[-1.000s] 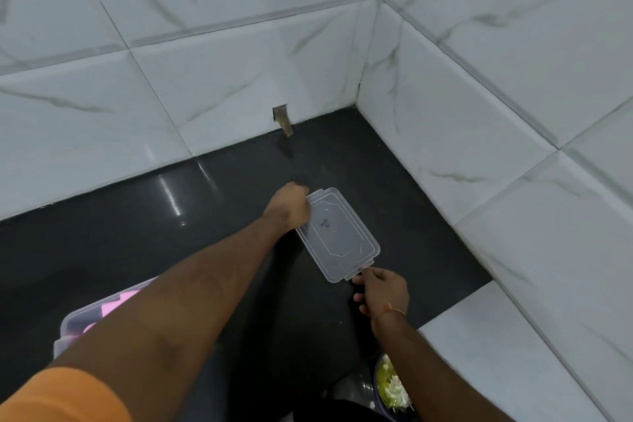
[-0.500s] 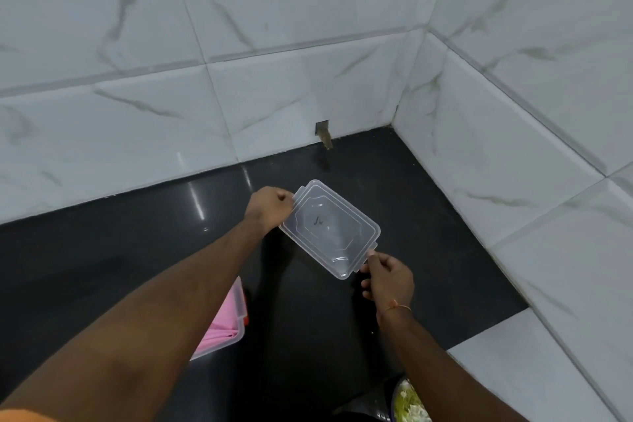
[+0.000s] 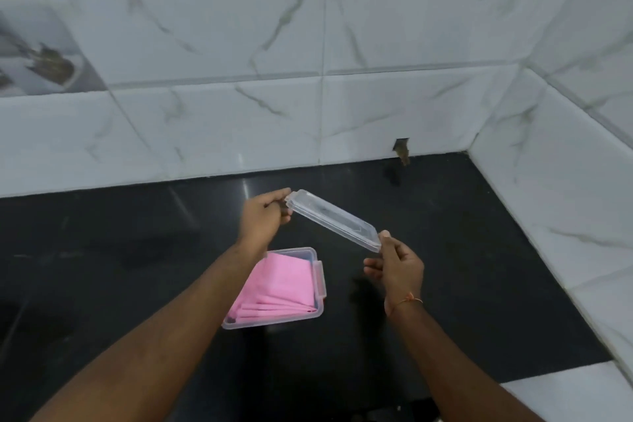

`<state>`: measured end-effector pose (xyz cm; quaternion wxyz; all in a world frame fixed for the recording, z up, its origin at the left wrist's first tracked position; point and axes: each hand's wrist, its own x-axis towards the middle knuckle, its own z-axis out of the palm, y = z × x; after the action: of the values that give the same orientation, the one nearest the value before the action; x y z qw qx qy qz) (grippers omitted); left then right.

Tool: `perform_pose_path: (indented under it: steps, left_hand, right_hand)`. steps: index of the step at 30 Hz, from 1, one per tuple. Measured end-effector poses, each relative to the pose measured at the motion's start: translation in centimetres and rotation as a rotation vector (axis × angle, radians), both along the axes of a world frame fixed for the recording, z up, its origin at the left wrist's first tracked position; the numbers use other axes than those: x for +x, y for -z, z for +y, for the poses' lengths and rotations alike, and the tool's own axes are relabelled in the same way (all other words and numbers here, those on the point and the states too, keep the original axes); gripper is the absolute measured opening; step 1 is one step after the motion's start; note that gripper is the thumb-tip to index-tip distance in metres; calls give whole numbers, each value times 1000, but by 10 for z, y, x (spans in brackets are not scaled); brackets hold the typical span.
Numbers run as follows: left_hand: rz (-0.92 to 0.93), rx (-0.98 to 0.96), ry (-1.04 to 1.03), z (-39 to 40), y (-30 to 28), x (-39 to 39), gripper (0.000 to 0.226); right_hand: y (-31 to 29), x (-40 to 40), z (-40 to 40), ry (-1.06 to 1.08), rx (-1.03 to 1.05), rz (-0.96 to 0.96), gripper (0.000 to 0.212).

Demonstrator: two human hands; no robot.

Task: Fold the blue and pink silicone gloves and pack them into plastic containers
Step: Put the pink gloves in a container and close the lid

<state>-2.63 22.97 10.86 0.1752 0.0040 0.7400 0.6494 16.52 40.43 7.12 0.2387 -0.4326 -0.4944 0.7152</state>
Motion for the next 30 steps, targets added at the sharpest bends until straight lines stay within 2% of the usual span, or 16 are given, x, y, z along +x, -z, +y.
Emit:
perform_pose_path:
  steps: [2, 4, 8, 12, 15, 20, 25, 30]
  left_hand:
    - [-136, 135, -71, -29, -6, 4, 30]
    - [-177, 161, -82, -59, -11, 10, 28]
    - [-82, 5, -103, -110, -9, 19, 21]
    - [-13, -129, -13, -148, -3, 28, 12]
    - [56, -296, 54, -169, 11, 38, 4]
    - [152, -449, 86, -186, 36, 63, 2]
    - [288, -578, 85, -184, 50, 81, 20]
    - [277, -572, 55, -184, 55, 83, 24]
  right_hand:
    - [-2, -5, -11, -69, 28, -6, 17]
    - [-2, -11, -23, -152, 56, -9, 15]
    - [-2, -21, -43, -288, 105, -34, 13]
    - [0, -26, -59, -403, 162, -61, 22]
    - [5, -27, -66, -459, 220, -97, 23]
    - [13, -17, -68, -490, 275, -152, 24]
    - [18, -6, -63, -482, 366, -208, 26]
    - [24, -2, -64, -505, 393, -272, 26]
